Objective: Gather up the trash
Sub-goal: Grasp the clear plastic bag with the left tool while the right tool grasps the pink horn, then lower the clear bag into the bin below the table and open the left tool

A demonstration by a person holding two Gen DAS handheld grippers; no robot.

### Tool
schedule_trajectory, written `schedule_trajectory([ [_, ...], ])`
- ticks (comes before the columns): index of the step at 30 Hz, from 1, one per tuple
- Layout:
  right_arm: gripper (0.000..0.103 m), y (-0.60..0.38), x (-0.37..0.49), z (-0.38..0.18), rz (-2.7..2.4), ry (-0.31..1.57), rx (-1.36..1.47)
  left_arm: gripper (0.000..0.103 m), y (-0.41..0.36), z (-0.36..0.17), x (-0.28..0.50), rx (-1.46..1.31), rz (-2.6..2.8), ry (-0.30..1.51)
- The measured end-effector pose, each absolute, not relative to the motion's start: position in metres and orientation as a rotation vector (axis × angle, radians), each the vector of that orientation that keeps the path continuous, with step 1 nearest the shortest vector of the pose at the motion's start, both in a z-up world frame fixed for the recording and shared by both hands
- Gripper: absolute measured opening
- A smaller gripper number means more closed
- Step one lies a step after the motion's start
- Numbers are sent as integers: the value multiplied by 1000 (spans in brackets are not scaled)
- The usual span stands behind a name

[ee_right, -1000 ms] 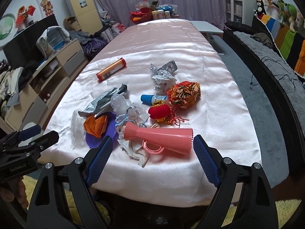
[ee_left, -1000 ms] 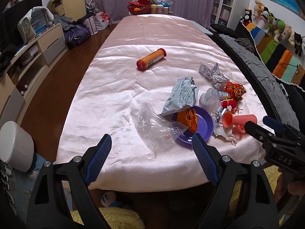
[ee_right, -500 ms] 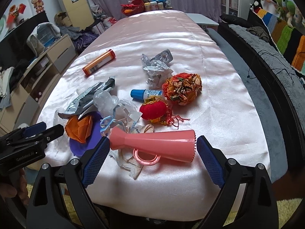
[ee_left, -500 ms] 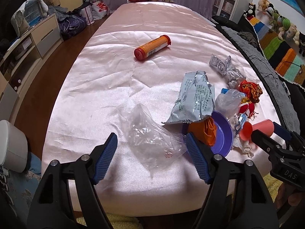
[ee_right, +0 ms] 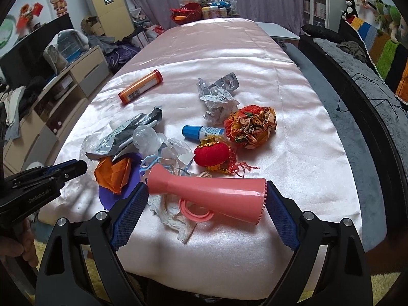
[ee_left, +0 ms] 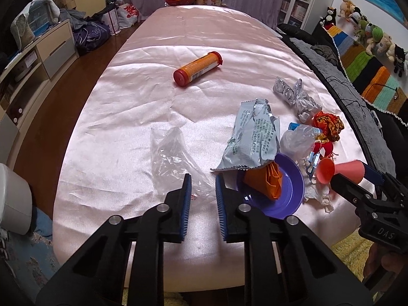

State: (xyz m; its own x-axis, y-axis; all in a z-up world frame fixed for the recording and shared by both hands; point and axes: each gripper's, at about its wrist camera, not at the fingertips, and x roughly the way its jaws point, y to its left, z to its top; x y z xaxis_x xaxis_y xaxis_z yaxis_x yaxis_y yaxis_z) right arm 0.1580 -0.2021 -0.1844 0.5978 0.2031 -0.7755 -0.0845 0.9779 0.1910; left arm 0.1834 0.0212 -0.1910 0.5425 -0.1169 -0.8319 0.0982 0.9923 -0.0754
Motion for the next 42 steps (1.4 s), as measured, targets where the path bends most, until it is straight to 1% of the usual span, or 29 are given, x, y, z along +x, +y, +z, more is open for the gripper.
schedule_trajectory([
  [1, 91, -203, 157, -182, 165, 908, 140, 2, 21, -189, 182, -21, -127, 986],
  [5, 91, -208, 150, -171, 160, 875, 144, 0, 20, -178, 173, -16, -135, 960],
  [16, 91, -217, 113, -135, 184, 789, 150, 0, 20, -142, 126, -12, -131, 880],
  [22, 91, -220, 97, -126, 190, 770, 145, 0, 25, -138, 110, -24, -121, 876],
  [23, 91, -222, 95, -125, 195, 769, 148, 4, 29, -140, 112, -38, -117, 881],
  [24, 91, -222, 93, -125, 201, 766, 152, 11, 31, -142, 115, -43, -105, 885],
  [25, 91, -223, 92, -124, 208, 764, 156, 34, 34, -145, 119, -44, -91, 884],
  [26, 91, -223, 90, -124, 215, 762, 159, 51, 35, -148, 123, -41, -81, 880],
  [27, 91, -224, 90, -125, 216, 762, 160, 55, 38, -152, 127, -37, -78, 881],
  [37, 91, -221, 112, -139, 209, 792, 174, 56, 47, -197, 192, -71, -91, 989],
  [40, 91, -220, 120, -146, 207, 810, 180, 60, 46, -206, 201, -87, -118, 1005],
  [42, 91, -219, 124, -151, 210, 822, 184, 60, 43, -209, 206, -102, -141, 1013],
])
